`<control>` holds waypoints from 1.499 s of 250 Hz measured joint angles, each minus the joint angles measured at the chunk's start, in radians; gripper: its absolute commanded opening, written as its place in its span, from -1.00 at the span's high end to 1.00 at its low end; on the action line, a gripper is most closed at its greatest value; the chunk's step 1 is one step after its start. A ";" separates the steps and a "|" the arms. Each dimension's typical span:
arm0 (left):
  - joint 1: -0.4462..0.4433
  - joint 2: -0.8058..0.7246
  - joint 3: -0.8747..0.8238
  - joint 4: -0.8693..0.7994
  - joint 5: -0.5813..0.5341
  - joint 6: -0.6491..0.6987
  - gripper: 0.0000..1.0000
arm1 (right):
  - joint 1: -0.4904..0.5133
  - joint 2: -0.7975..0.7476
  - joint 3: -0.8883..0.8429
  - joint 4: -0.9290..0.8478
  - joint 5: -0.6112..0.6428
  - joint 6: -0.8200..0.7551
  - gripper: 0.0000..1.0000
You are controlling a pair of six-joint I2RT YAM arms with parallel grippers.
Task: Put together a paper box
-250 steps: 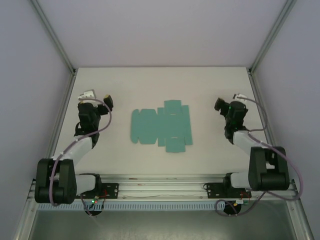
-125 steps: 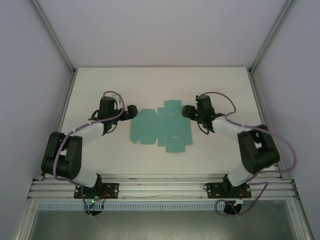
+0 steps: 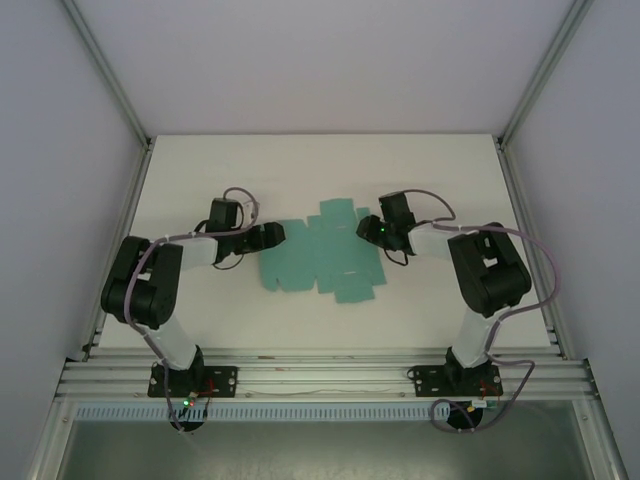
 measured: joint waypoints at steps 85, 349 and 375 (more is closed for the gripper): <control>-0.016 0.023 -0.009 0.157 0.145 -0.130 0.83 | -0.005 0.004 -0.024 0.085 -0.001 0.035 0.09; -0.023 -0.454 0.021 0.419 0.393 -0.297 1.00 | -0.301 -0.611 -0.203 -0.034 -0.691 -0.303 0.38; -0.014 -0.455 0.016 0.419 0.388 -0.298 1.00 | -0.308 -0.616 -0.215 -0.003 -0.716 -0.309 0.40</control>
